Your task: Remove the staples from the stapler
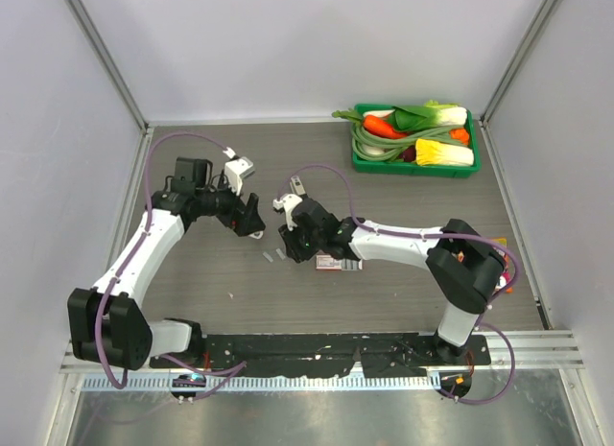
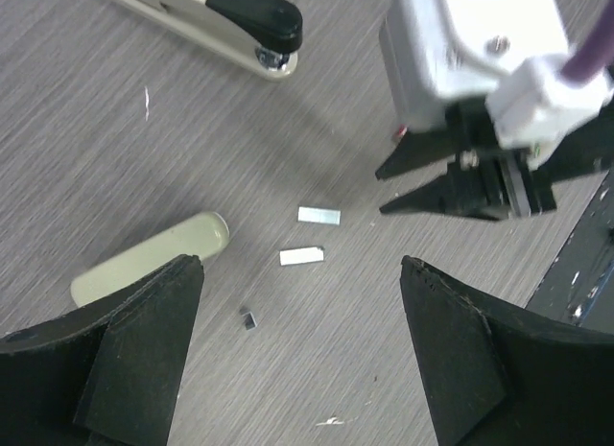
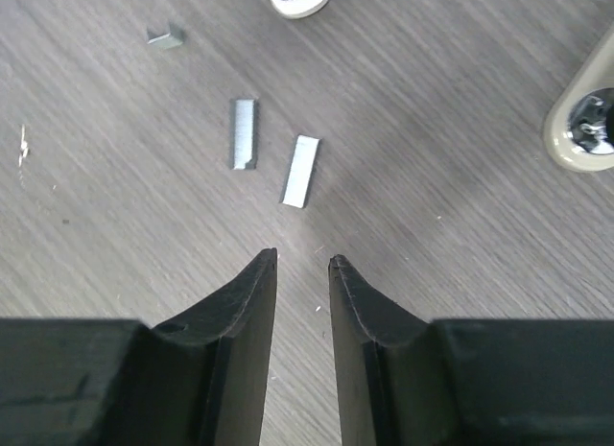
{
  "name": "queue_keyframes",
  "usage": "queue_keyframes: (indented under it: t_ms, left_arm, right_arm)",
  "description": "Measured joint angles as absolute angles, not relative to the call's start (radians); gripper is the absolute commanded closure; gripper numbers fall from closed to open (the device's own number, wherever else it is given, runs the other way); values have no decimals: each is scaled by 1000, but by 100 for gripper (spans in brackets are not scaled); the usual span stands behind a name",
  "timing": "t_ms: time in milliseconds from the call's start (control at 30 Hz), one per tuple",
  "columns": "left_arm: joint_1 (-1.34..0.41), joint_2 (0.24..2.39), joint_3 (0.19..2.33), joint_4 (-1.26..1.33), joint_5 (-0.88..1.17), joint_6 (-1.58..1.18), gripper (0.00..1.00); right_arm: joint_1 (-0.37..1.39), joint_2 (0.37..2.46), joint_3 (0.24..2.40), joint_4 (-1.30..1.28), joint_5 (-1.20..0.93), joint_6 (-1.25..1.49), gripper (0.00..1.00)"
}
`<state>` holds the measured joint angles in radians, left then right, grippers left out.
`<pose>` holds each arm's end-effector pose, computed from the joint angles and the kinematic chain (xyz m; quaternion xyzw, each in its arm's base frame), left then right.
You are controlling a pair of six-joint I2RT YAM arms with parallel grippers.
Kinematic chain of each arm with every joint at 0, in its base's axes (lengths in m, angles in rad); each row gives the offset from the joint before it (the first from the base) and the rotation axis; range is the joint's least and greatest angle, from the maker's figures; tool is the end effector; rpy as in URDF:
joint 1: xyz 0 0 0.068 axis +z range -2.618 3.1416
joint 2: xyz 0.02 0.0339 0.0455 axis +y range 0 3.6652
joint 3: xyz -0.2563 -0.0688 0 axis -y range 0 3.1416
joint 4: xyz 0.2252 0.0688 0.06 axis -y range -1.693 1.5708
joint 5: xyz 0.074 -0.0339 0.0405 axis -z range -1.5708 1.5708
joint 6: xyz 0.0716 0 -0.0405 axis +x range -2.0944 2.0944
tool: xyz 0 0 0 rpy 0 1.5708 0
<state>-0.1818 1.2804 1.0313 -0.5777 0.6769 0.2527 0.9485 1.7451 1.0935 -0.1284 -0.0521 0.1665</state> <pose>0.2551 -0.0925 0.2662 0.3073 0.8321 -0.2970 0.3536 0.2204 0.3136 0.1747 -0.3609 0.8491 0.2241 0.3140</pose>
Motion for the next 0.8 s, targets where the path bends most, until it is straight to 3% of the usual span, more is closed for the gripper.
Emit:
queue_keyframes:
  t_ms: [167, 333, 800]
  left_arm:
    - [-185, 1275, 994, -612, 666, 356, 11]
    - [-187, 1272, 979, -646, 655, 413, 1]
    - [-168, 1272, 1006, -641, 637, 346, 0]
  right_arm:
    - [945, 1720, 1020, -50, 19, 218, 58]
    - [949, 1698, 971, -6, 48, 252, 51]
    - [1049, 1836, 1068, 23, 212, 286, 50]
